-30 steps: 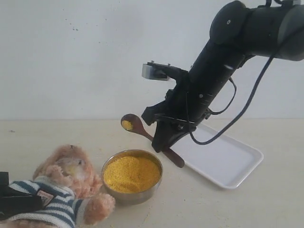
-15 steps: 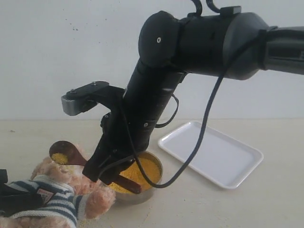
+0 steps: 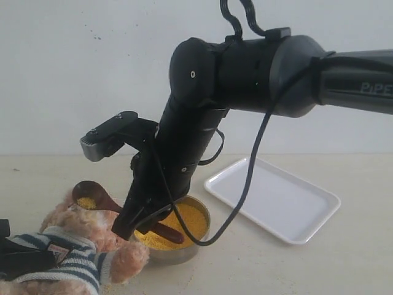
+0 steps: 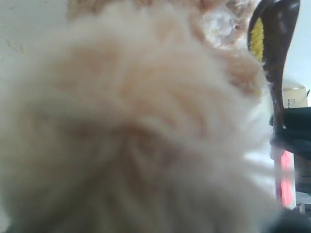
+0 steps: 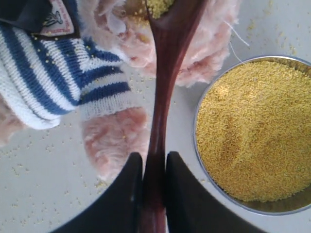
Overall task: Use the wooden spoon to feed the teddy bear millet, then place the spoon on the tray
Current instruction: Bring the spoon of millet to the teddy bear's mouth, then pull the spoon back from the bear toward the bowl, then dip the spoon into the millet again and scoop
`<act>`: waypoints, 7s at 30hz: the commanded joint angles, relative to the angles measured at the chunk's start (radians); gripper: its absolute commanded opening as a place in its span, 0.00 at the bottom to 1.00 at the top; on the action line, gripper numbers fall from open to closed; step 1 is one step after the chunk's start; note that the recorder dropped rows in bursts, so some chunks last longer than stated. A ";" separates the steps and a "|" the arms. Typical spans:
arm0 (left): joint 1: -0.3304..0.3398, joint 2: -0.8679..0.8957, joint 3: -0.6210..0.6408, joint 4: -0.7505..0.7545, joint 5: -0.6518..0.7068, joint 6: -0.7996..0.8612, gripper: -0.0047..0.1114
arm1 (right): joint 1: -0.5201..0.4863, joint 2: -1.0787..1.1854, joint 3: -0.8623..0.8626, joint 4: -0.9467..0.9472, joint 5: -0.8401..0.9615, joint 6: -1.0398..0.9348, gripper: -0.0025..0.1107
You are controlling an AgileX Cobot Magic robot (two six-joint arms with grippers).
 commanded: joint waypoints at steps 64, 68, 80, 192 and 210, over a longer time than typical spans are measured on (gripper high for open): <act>0.000 0.001 0.001 -0.021 0.025 0.041 0.08 | 0.244 0.006 0.000 -0.751 -0.017 0.303 0.02; 0.000 0.001 0.001 -0.021 0.025 0.041 0.08 | 0.236 0.006 0.000 -0.751 -0.018 0.305 0.02; 0.000 0.001 0.001 -0.024 0.025 0.043 0.08 | 0.052 0.004 0.000 -0.603 0.007 0.290 0.02; 0.000 0.001 0.001 -0.051 0.023 0.094 0.08 | -0.130 0.106 0.000 -0.258 0.195 0.109 0.02; 0.000 0.001 0.001 -0.036 0.025 0.095 0.08 | -0.272 0.081 0.000 0.063 0.195 -0.007 0.02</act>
